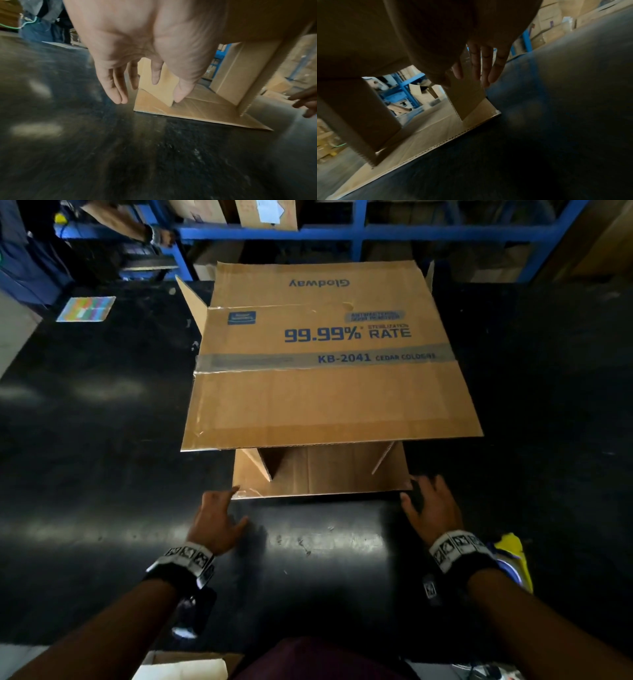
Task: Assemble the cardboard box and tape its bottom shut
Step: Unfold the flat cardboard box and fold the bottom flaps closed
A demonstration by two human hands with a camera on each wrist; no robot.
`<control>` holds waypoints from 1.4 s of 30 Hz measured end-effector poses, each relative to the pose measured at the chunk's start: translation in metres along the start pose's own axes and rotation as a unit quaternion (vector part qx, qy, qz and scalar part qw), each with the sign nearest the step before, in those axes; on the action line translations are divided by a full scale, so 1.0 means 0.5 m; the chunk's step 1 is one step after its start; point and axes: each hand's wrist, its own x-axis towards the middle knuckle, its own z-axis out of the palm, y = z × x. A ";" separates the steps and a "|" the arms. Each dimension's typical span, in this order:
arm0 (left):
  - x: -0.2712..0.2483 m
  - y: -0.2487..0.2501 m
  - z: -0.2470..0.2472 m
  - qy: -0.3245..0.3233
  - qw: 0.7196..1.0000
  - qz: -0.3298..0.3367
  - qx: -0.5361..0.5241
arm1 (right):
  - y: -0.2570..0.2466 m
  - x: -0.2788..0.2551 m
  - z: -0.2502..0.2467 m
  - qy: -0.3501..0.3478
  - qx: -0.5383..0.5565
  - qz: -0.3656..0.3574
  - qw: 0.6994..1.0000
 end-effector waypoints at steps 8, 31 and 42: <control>0.152 0.023 0.044 -0.020 0.995 -0.098 0.014 | 0.021 0.147 0.082 -0.145 -0.094 0.070 0.983; 0.070 0.061 -0.144 0.076 0.995 -0.020 -0.062 | -0.034 0.158 -0.101 -0.025 0.074 0.094 0.992; 0.049 0.261 -0.531 0.251 0.953 0.088 -0.144 | -0.280 0.246 -0.504 0.131 0.136 0.042 0.981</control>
